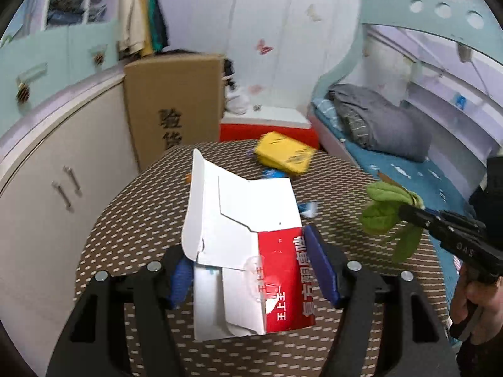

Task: Collect trash
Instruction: 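Carry plant toy and paper box to the trash bin and open both tools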

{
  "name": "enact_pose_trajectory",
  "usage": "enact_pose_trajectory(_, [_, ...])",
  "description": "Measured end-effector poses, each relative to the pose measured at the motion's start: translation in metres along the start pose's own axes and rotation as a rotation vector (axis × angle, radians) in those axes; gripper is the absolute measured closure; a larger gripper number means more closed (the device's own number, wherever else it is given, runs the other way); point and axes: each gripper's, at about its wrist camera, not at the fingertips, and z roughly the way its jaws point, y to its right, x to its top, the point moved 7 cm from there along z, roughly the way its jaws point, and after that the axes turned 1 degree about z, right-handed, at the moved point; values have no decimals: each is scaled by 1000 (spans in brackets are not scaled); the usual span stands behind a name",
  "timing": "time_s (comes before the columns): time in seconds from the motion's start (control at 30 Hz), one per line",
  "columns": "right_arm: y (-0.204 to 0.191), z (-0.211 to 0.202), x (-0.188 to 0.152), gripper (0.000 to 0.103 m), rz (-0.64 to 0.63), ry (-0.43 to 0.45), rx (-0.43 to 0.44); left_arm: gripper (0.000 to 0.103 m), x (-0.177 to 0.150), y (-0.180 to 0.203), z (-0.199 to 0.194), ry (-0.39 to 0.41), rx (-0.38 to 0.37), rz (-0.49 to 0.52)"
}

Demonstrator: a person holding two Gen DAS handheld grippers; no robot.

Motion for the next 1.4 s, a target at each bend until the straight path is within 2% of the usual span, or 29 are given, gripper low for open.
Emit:
enact_pose_trajectory(0.2, [47,-57,16,90,65,83,-15,39,10,78,3,13,-119,67])
enact_pose_trajectory(0.3, [84,-83,14,90,99,104,-77,39,15,124,7,19,-179,106])
enact_pose_trajectory(0.43, [142,-104,-6,90,190,97,-147,39,14,185,18,1,-266,148])
enact_pose_trajectory(0.57, [200,-101,-46,90,299,26,-214,39,5,232,34,-35,-332,166])
enact_pose_trajectory(0.9, [320,-36,-185,88,566,-250,-290,39,-22,320,65,-120,-416,247])
enact_pose_trajectory(0.97, [336,-20,-212,75,623,-323,-292,39,-29,333,71,-138,-424,267])
enact_pose_trajectory(1.0, [342,-15,-221,50,648,-335,-302,39,-31,338,73,-145,-428,274])
enact_pose_trajectory(1.03, [346,-15,-227,38,658,-337,-313,38,-35,346,77,-162,-436,285])
enact_pose_trajectory(1.1, [354,-19,-238,36,691,-338,-334,38,-42,359,84,-184,-448,299])
enact_pose_trajectory(1.17, [358,-31,-239,28,725,-291,-339,38,-50,372,91,-206,-452,321])
enact_pose_trajectory(1.4, [368,-104,-200,17,748,-47,-388,38,-80,418,113,-292,-472,405])
